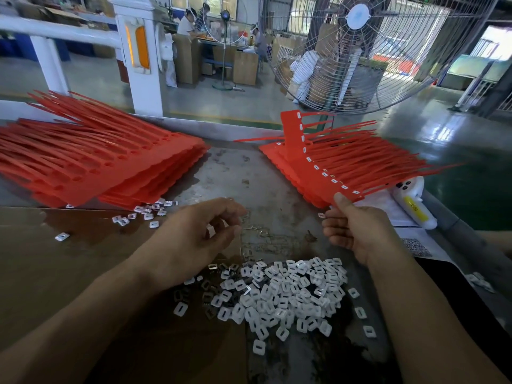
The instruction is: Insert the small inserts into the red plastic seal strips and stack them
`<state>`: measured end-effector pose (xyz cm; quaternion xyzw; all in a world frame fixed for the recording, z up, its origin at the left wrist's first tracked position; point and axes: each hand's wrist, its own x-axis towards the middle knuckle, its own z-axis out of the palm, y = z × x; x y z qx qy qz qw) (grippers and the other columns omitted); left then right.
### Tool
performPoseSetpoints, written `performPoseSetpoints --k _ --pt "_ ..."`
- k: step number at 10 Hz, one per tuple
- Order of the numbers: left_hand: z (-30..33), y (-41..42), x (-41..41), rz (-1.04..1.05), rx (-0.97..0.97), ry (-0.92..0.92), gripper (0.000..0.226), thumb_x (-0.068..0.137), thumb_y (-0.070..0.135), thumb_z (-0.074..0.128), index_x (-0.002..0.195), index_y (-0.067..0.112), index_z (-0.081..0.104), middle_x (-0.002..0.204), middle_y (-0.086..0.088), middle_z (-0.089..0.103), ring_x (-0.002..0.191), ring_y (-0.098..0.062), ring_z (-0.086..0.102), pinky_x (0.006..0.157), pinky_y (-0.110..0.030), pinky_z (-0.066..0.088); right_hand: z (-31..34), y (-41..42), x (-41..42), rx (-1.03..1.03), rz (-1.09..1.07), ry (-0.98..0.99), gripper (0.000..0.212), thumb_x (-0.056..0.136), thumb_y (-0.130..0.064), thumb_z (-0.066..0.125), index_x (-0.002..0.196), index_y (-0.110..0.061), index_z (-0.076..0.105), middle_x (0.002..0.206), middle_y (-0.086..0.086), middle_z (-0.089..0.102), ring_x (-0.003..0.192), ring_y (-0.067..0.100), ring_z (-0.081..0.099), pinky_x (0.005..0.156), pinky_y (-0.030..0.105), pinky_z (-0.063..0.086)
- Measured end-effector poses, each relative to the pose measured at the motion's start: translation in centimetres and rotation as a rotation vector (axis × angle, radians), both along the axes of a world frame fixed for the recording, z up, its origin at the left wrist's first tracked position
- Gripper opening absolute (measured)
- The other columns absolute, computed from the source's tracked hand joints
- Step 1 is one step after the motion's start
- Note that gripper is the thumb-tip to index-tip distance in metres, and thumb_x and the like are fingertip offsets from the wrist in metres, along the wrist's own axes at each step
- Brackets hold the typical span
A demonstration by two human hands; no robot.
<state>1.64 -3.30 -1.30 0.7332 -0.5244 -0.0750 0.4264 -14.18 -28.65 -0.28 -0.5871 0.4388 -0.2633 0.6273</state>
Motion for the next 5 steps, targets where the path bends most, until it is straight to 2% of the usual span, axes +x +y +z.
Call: performPoseSetpoints --k 1,2,3,4,5 --pt "-0.2 0.0 0.0 0.003 -0.003 -0.014 0.029 0.096 0.029 0.065 0.123 0.039 0.065 0.105 0.025 0.066 0.093 0.001 0.065 0.077 -0.018 0.053 0.3 0.2 0.0 0.011 0.043 0.046 0.044 0.107 -0.036 0.053 0.091 0.001 0.068 0.052 0.005 0.067 0.035 0.009 0.057 0.031 0.018 0.041" --pt "-0.3 0.0 0.2 0.021 0.012 -0.038 0.025 0.096 0.031 0.066 0.120 0.039 0.067 0.101 0.024 0.067 0.089 0.002 0.065 0.074 -0.014 0.051 0.5 0.8 -0.2 0.007 0.088 0.119 0.049 0.106 -0.044 0.054 0.082 -0.003 0.066 0.047 0.003 0.060 0.031 0.009 0.048 0.030 0.018 0.035" --pt "-0.1 0.0 0.1 0.028 0.020 -0.043 0.014 0.096 0.034 0.065 0.109 0.039 0.070 0.094 0.021 0.069 0.082 0.001 0.065 0.069 -0.010 0.047 0.7 1.2 -0.5 -0.063 0.070 0.175 0.055 0.104 -0.052 0.052 0.076 -0.007 0.065 0.045 0.001 0.057 0.030 0.010 0.042 0.031 0.018 0.029" --pt "-0.1 0.0 0.1 0.036 0.019 -0.040 0.016 0.096 0.044 0.061 0.086 0.034 0.067 0.076 0.013 0.066 0.065 -0.005 0.060 0.058 -0.014 0.044 0.6 1.5 -0.6 -0.166 0.061 0.205 0.055 0.103 -0.054 0.053 0.073 -0.010 0.067 0.046 0.001 0.055 0.031 0.011 0.039 0.032 0.021 0.025" --pt "0.6 0.4 -0.3 0.055 0.032 -0.011 0.041 0.094 0.056 0.055 0.073 0.022 0.063 0.063 0.004 0.060 0.052 -0.008 0.052 0.049 -0.021 0.042 0.6 2.8 -1.2 -0.298 0.099 0.163 0.052 0.102 -0.049 0.057 0.067 -0.013 0.069 0.045 0.003 0.055 0.030 0.012 0.038 0.032 0.020 0.025"
